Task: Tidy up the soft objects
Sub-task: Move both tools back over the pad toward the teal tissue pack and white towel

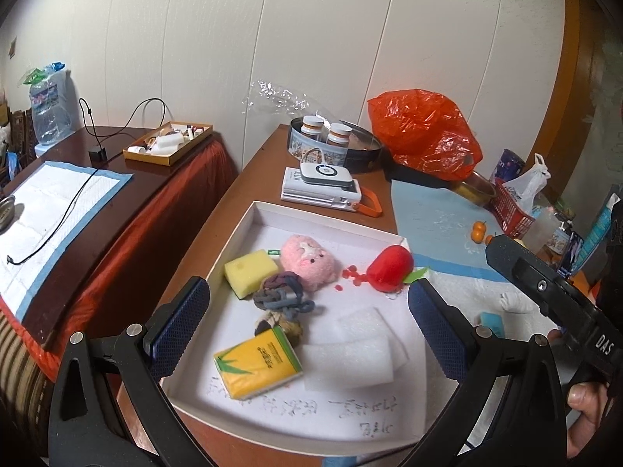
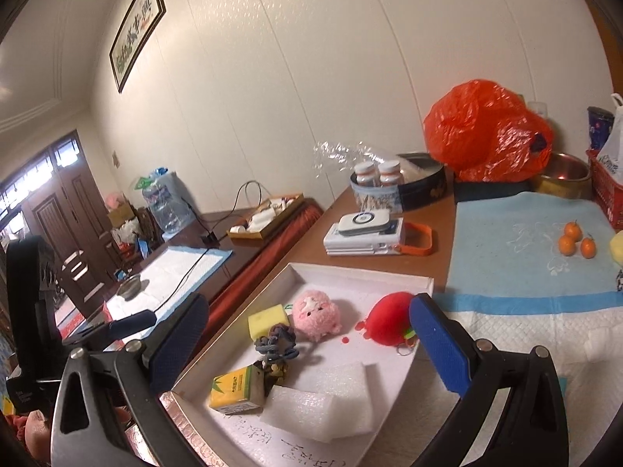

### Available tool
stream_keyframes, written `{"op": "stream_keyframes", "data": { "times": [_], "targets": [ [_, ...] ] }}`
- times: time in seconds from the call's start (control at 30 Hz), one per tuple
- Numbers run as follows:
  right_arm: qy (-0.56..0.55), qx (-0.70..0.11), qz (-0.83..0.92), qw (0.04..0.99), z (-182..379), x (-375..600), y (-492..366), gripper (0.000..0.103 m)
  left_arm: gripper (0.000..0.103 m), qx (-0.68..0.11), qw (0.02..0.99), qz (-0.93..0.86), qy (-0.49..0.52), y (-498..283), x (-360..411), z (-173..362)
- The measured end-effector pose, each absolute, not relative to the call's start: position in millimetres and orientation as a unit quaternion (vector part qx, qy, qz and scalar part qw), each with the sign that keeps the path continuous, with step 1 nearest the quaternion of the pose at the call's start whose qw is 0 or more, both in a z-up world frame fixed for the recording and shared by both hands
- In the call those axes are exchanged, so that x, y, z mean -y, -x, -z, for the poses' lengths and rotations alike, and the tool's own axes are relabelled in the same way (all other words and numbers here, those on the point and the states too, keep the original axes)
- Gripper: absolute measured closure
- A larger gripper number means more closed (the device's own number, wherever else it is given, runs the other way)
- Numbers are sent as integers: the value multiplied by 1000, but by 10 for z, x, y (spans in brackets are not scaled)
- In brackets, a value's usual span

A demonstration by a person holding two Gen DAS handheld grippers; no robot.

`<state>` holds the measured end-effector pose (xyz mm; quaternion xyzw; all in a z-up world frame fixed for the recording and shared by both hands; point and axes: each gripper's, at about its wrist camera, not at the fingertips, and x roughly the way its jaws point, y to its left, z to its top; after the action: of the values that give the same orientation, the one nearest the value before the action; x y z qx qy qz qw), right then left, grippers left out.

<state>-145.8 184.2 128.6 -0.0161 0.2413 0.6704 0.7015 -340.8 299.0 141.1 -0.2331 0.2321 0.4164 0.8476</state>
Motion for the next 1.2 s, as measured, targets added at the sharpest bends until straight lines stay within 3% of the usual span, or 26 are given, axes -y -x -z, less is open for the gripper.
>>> {"op": "stream_keyframes", "data": {
  "times": [0.73,1.2],
  "targets": [
    [-8,-266,-625,734,-1124,-1036,367,0,0,-272,860,-371,221,2227,-2192,-1317],
    [-51,-352,-483,800,-505,-437,-1123,0,0,-370,860,-270,224,1105,-1885,-692]
  ]
}}
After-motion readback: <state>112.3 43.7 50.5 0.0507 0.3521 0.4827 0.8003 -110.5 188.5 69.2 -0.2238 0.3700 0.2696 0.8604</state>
